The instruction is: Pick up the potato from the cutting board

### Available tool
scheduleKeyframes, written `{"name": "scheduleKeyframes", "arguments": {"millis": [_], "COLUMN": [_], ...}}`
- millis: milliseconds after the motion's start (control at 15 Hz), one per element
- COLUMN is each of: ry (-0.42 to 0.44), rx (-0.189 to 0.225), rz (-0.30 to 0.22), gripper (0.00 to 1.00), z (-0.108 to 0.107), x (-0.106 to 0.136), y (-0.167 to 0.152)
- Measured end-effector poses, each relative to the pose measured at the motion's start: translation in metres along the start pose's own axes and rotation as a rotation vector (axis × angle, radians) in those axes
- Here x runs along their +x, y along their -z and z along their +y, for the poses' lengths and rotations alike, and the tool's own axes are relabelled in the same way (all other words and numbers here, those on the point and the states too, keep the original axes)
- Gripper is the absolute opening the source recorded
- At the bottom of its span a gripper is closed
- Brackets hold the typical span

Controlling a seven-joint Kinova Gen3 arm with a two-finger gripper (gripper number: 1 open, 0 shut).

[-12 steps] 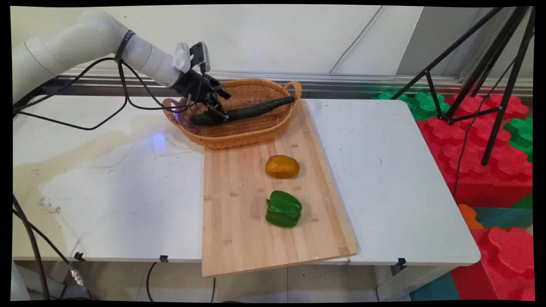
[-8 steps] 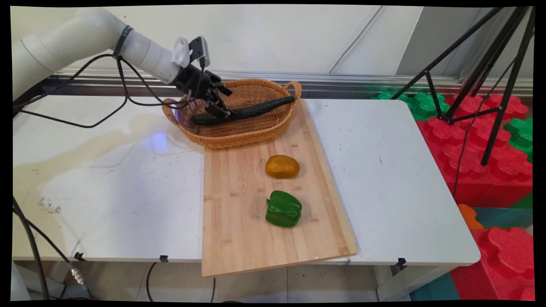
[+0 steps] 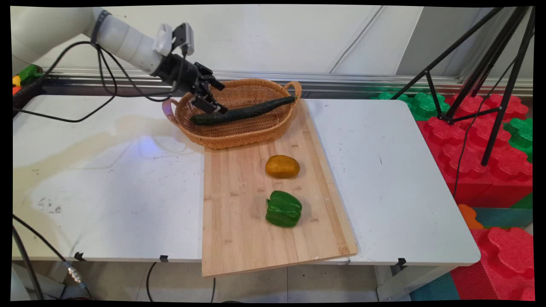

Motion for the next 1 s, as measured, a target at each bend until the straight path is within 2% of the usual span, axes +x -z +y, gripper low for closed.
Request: {"name": "scheduleKeyframes", "arguments": {"millis": [200, 600, 1000], "ry": [0.003, -0.021, -0.054], "rx": [-0.046, -0.125, -0.192], "rz": [0.019, 0.05, 0.071], "gripper": [1.0, 1.0, 1.0], "z": [0.014, 0.042, 0.066], "x": [0.005, 0.015, 0.03], "y": [0.026, 0.056, 0.051]}}
